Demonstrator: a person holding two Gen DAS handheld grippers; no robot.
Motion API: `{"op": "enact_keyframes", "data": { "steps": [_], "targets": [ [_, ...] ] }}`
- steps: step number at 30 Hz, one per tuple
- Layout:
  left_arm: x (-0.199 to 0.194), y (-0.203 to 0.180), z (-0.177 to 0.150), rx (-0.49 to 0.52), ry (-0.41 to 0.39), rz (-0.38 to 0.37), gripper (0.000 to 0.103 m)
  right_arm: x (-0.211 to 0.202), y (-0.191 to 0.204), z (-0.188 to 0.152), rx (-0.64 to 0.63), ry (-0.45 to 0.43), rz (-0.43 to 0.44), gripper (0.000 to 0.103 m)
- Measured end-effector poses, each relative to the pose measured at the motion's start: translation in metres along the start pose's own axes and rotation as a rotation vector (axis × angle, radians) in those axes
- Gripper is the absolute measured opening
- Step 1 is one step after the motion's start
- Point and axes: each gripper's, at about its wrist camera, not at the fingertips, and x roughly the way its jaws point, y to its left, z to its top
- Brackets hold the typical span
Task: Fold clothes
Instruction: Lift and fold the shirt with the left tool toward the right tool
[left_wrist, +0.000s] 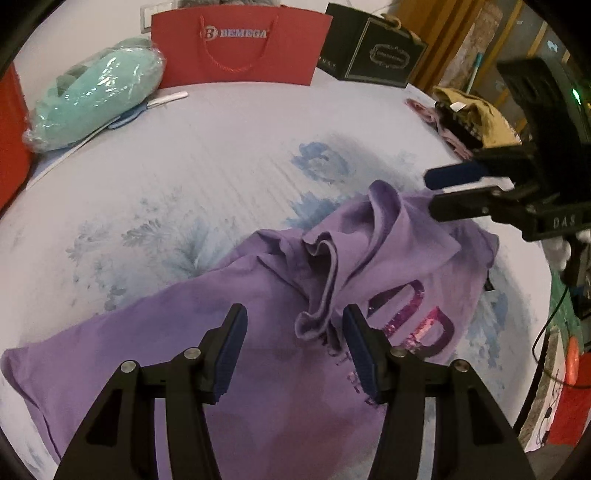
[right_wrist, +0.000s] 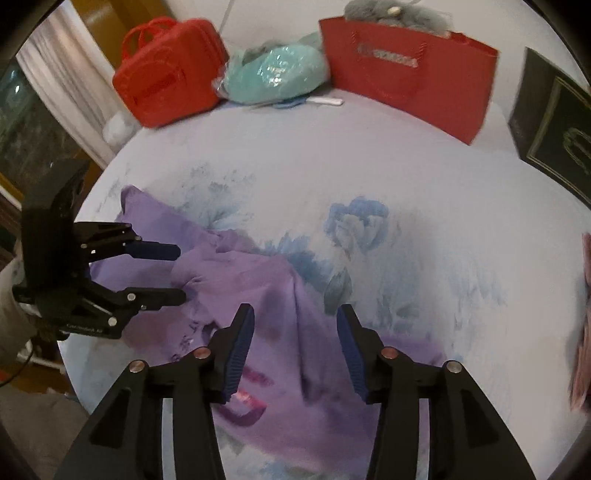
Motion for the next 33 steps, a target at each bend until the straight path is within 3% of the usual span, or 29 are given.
{"op": "enact_keyframes", "data": {
  "steps": [3,5,6,7,8,9,12,16,19,21,22,27,31,33],
  "targets": [
    [0.011,-0.004,0.004,0.036,0.027,0.031,0.045,0.017,-0.004,0.009,-0.019,0.036,0.038,0.057],
    [0.018,-0.007,0.006,0.053,0.048,0.047,0.012,0.030,-0.003,0.015,-0.034,0.063,0.070,0.057],
    [0.020,-0.008,0.008,0.056,0.056,0.054,0.009,0.038,-0.002,0.018,-0.042,0.079,0.087,0.056],
    [0.021,-0.009,0.009,0.063,0.055,0.063,0.007,0.046,-0.001,0.020,-0.049,0.098,0.103,0.043],
    [0.022,-0.010,0.009,0.071,0.053,0.072,0.006,0.051,0.000,0.020,-0.059,0.103,0.109,0.012],
    [0.023,-0.011,0.011,0.079,0.052,0.085,0.005,0.054,0.002,0.021,-0.071,0.102,0.110,0.005],
    [0.014,-0.015,0.019,0.095,-0.001,0.147,0.004,0.046,0.006,0.022,-0.100,0.038,0.096,0.005],
    [-0.010,-0.023,0.026,0.128,-0.115,0.236,0.005,-0.009,0.015,0.010,-0.135,-0.147,0.046,0.005],
    [-0.035,-0.037,0.012,0.167,-0.221,0.300,0.009,-0.048,0.036,-0.023,-0.226,-0.242,-0.022,0.005],
    [-0.039,-0.042,-0.010,0.187,-0.214,0.286,0.022,-0.054,0.046,-0.049,-0.244,-0.221,-0.023,0.005],
    [-0.038,-0.043,-0.022,0.197,-0.192,0.276,0.035,-0.053,0.050,-0.066,-0.232,-0.189,-0.002,0.005],
    [-0.024,-0.031,-0.067,0.169,-0.045,0.208,0.037,-0.037,0.041,-0.116,-0.065,-0.092,0.004,0.005],
    [-0.046,-0.013,-0.049,0.066,-0.104,0.162,0.039,-0.047,0.030,-0.112,0.047,-0.156,0.003,0.007],
    [-0.050,-0.009,-0.033,0.041,-0.134,0.096,0.053,-0.052,0.029,-0.104,0.065,-0.184,-0.004,0.008]
  ]
}}
